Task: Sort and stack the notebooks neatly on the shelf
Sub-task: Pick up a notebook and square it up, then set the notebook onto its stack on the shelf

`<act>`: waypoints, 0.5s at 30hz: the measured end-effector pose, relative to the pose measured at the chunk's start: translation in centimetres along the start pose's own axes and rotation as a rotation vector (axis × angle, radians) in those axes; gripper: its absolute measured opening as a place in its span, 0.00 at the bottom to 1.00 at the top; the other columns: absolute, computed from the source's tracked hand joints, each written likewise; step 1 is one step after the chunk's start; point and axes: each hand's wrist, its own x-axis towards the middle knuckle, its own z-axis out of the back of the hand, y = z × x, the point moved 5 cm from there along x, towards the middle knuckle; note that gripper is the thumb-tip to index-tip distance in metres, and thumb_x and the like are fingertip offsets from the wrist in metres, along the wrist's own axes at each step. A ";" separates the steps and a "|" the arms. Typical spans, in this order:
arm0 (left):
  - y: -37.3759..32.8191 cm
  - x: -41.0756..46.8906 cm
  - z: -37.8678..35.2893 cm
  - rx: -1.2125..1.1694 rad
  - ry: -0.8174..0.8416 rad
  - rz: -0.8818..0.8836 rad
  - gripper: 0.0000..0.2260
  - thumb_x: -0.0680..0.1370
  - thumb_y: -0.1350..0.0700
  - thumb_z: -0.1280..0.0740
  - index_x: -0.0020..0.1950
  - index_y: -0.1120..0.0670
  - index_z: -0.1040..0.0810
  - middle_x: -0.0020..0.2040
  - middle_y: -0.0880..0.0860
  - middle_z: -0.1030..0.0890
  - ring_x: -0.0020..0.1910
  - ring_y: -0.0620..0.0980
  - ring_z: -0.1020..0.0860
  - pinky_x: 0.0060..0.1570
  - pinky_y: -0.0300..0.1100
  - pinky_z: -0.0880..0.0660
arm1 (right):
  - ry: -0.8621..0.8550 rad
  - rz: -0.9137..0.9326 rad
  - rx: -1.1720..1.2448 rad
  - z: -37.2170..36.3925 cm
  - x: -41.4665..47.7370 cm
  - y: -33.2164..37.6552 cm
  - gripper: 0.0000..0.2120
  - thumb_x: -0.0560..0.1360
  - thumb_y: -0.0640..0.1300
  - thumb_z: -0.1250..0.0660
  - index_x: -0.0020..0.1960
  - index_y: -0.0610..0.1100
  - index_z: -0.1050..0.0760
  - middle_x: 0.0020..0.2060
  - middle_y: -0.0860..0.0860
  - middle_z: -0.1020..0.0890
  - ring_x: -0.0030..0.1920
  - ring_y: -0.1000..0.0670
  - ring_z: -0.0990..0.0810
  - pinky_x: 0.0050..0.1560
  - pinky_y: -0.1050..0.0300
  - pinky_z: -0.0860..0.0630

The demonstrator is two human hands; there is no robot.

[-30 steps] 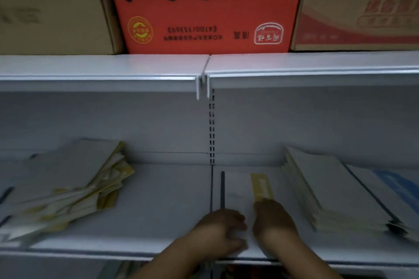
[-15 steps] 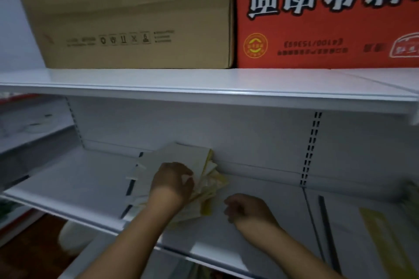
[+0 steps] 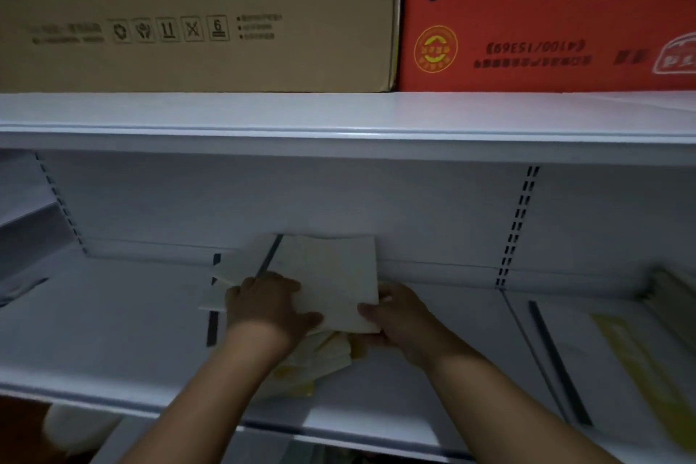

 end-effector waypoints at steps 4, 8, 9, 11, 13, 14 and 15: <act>-4.7 -1.1 -1.5 -0.160 0.032 -0.174 0.31 0.68 0.37 0.32 0.68 0.46 0.31 0.70 0.47 0.33 0.68 0.48 0.35 0.66 0.38 0.39 | -0.145 -0.013 0.083 6.1 -2.5 -1.1 0.09 0.75 0.36 0.34 0.54 0.41 0.28 0.51 0.45 0.24 0.47 0.47 0.22 0.34 0.56 0.19; -11.8 -3.2 -4.9 -0.263 0.116 -0.453 0.28 0.72 0.42 0.32 0.70 0.45 0.34 0.75 0.42 0.43 0.75 0.42 0.49 0.70 0.32 0.52 | -0.244 -0.025 0.037 13.0 -5.5 -3.1 0.05 0.74 0.38 0.32 0.48 0.45 0.27 0.49 0.44 0.20 0.45 0.47 0.21 0.37 0.55 0.19; -13.5 -3.8 -6.2 -0.265 0.167 -0.497 0.28 0.73 0.43 0.33 0.71 0.45 0.36 0.75 0.41 0.45 0.75 0.41 0.51 0.70 0.31 0.54 | -0.268 -0.045 0.019 14.3 -6.0 -3.7 0.05 0.74 0.38 0.32 0.46 0.45 0.27 0.47 0.44 0.21 0.44 0.47 0.21 0.37 0.53 0.19; -16.2 -4.8 -9.1 -0.252 0.296 -0.551 0.29 0.75 0.44 0.35 0.73 0.45 0.40 0.76 0.43 0.46 0.75 0.41 0.50 0.71 0.32 0.53 | -0.292 -0.093 -0.038 16.1 -6.5 -5.0 0.07 0.74 0.37 0.32 0.44 0.45 0.29 0.43 0.47 0.22 0.42 0.48 0.22 0.38 0.51 0.19; -17.6 -5.2 -11.6 -0.237 0.395 -0.555 0.29 0.75 0.44 0.35 0.74 0.46 0.40 0.76 0.45 0.45 0.75 0.43 0.48 0.72 0.35 0.50 | -0.303 -0.106 -0.317 17.4 -6.4 -6.4 0.07 0.73 0.40 0.32 0.44 0.45 0.31 0.42 0.48 0.23 0.42 0.49 0.22 0.40 0.56 0.20; -17.8 -5.2 -12.3 -0.240 0.420 -0.541 0.29 0.74 0.44 0.34 0.73 0.45 0.39 0.76 0.45 0.44 0.75 0.43 0.46 0.72 0.35 0.49 | -0.295 -0.094 -0.500 17.7 -6.4 -6.6 0.07 0.73 0.42 0.32 0.46 0.45 0.30 0.43 0.49 0.23 0.42 0.51 0.24 0.39 0.63 0.23; -17.8 -5.1 -12.8 -0.252 0.425 -0.530 0.29 0.74 0.44 0.33 0.73 0.44 0.38 0.75 0.45 0.43 0.74 0.43 0.46 0.72 0.36 0.48 | -0.290 -0.081 -0.638 18.0 -6.4 -6.8 0.07 0.73 0.45 0.32 0.47 0.45 0.30 0.44 0.49 0.23 0.42 0.52 0.25 0.36 0.67 0.28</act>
